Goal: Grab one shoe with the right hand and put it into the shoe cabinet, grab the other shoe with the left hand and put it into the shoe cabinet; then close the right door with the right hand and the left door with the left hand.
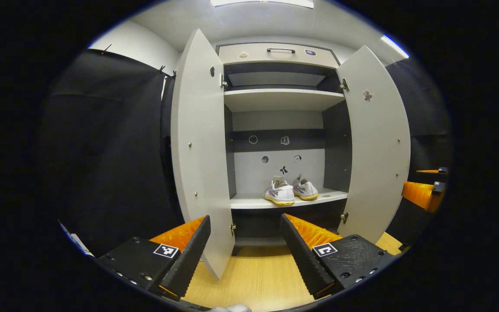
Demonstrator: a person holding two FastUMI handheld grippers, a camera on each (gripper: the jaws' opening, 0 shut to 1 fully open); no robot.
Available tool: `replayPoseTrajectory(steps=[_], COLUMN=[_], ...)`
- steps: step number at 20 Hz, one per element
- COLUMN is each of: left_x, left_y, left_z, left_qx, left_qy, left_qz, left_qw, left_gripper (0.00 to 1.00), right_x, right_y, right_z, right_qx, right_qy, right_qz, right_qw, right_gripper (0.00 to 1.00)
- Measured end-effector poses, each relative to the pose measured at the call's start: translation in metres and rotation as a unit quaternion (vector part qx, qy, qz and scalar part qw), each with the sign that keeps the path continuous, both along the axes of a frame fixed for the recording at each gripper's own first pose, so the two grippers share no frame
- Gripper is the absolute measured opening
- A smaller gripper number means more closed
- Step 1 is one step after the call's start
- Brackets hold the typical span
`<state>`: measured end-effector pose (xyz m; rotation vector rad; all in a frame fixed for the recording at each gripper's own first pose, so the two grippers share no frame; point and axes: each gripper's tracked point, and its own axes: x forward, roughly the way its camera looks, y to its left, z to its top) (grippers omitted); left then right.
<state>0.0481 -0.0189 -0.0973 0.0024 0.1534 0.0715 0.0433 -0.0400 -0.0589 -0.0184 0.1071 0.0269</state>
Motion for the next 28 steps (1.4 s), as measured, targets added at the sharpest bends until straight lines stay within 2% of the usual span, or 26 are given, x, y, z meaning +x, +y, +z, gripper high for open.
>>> replayPoseTrajectory(steps=[5, 9, 15, 19, 22, 28], left_x=[-0.018, -0.013, -0.008, -0.004, -0.001, 0.001], left_y=[-0.004, -0.005, -0.019, -0.028, -0.034, -0.03], left_z=[-0.005, 0.001, 0.004, -0.004, -0.005, -0.006], left_qx=[0.0, -0.01, -0.015, -0.016, -0.014, -0.018], left_qy=[0.005, -0.005, -0.009, 0.003, 0.005, 0.008], left_qz=[-0.021, -0.029, -0.042, -0.046, -0.043, -0.021], left_qw=[1.0, 1.0, 0.999, 0.999, 0.999, 1.0], left_gripper=[0.96, 0.96, 0.96, 0.96, 0.96, 0.96], right_x=[-0.006, -0.006, -0.001, 0.016, 0.036, 0.065], right_y=[0.001, -0.021, -0.108, -0.161, -0.181, -0.19], right_z=[-0.005, 0.005, 0.02, 0.029, 0.033, 0.042], right_qx=[0.011, 0.008, 0.004, 0.011, 0.016, 0.024], right_qy=[0.009, -0.001, -0.013, -0.014, -0.014, -0.008], right_qz=[-0.015, -0.043, -0.129, -0.176, -0.184, -0.163], right_qw=[1.0, 0.999, 0.992, 0.984, 0.983, 0.986], right_gripper=[1.0, 1.0, 1.0, 1.0, 1.0, 1.0])
